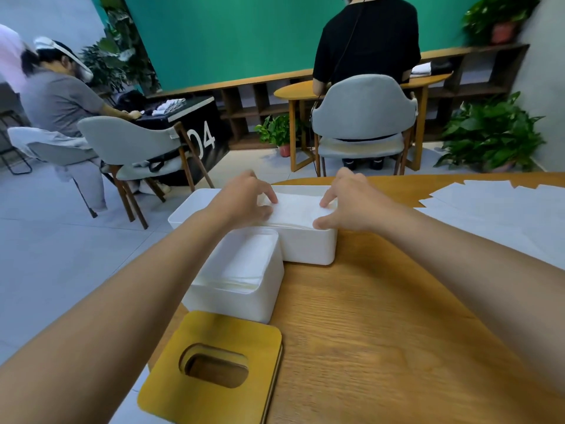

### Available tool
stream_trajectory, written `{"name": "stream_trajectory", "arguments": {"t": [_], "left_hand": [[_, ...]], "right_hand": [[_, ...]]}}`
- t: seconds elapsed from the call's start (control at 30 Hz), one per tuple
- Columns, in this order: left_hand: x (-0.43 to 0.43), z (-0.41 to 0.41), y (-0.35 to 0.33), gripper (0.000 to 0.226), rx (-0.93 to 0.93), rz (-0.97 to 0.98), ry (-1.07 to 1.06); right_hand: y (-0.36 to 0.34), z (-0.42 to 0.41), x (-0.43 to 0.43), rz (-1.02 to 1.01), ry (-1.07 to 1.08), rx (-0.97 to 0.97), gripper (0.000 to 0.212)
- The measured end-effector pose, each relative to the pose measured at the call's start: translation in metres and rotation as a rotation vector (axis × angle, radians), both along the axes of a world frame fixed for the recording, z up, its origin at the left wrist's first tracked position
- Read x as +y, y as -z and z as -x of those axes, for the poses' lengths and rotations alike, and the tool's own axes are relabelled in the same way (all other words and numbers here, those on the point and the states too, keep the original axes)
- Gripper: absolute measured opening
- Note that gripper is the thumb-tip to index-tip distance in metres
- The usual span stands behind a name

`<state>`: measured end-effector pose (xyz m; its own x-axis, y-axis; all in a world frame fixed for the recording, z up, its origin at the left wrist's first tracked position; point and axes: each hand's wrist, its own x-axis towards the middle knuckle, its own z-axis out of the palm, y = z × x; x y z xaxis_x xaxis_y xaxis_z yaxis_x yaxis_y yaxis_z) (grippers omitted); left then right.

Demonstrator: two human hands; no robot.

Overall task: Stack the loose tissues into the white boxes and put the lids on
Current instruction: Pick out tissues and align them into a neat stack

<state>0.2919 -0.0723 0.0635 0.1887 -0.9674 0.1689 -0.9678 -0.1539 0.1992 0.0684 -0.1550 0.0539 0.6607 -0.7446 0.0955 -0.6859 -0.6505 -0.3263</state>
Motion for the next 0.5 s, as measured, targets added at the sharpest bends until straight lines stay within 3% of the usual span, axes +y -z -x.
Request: {"name": "stream_trajectory", "arguments": {"t": [0.1,0.27,0.4,0.5], "left_hand": [[-0.005,0.0,0.004,0.034,-0.068,-0.056,0.077],[-0.01,0.004,0.01,0.029,-0.001,-0.097,0.018],[-0.007,0.016,0.002,0.03,-0.039,-0.134,-0.02],[0.001,0.032,-0.006,0.034,-0.133,-0.094,-0.038]], "right_hand": [[0.0,-0.002,-0.004,-0.034,-0.004,0.065,0.06],[-0.004,-0.004,-0.005,-0.131,-0.009,0.086,0.058],[-0.006,-0.003,-0.001,-0.09,-0.048,0.118,0.05],[-0.01,0.013,0.005,-0.064,-0.083,0.025,0.053]]}}
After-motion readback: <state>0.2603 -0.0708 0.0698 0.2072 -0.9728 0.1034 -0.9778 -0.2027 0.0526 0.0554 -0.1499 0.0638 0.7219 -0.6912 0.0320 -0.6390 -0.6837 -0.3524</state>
